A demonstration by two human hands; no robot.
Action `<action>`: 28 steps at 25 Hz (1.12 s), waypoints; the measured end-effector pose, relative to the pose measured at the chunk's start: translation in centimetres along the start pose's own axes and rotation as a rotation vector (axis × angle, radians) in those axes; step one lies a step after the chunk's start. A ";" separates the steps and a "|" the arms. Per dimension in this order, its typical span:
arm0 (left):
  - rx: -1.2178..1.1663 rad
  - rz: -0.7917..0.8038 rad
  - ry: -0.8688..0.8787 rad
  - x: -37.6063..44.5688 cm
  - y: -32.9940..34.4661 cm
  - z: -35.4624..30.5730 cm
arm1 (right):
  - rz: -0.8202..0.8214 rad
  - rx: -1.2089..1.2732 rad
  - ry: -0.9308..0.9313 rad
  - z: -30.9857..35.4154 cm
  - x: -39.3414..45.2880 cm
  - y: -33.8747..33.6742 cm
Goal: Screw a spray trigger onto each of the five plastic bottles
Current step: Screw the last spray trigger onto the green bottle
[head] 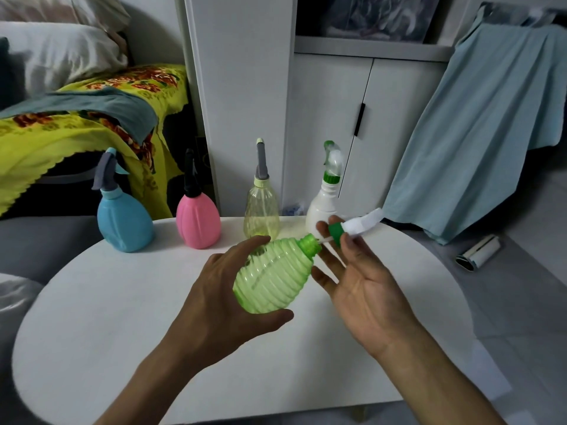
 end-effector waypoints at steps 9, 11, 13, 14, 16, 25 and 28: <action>0.052 -0.030 0.063 -0.4 -1.1 -0.3 | 0.050 -0.374 -0.044 -0.6 -0.2 0.6; 0.053 -0.025 0.086 -0.4 -1.3 -0.3 | 0.065 -0.386 -0.036 -0.7 -0.2 0.6; 0.032 -0.024 0.094 -0.4 -1.5 -0.3 | 0.077 -0.395 -0.018 -0.8 -0.3 0.6; 0.026 -0.025 0.095 -0.3 -1.7 -0.3 | 0.077 -0.425 -0.008 -0.7 -0.5 0.6; 0.042 -0.029 0.117 -0.1 -2.0 -0.4 | 0.040 -0.541 0.026 -0.2 -0.8 0.6; 0.110 -0.005 0.197 0.6 -2.7 -0.6 | -0.318 -1.078 -0.252 2.6 -1.3 -0.7; 0.101 0.019 0.238 0.7 -3.0 -1.0 | -0.104 -1.410 -0.875 4.1 -2.6 1.5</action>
Point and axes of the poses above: each hand's wrist, its own x-axis towards the middle knuckle, its own y-axis out of the palm, z = x × y, the point moved 5 cm from there along x, towards the middle knuckle, and after that the axes turned 7 degrees about y, right-handed, at the moved point
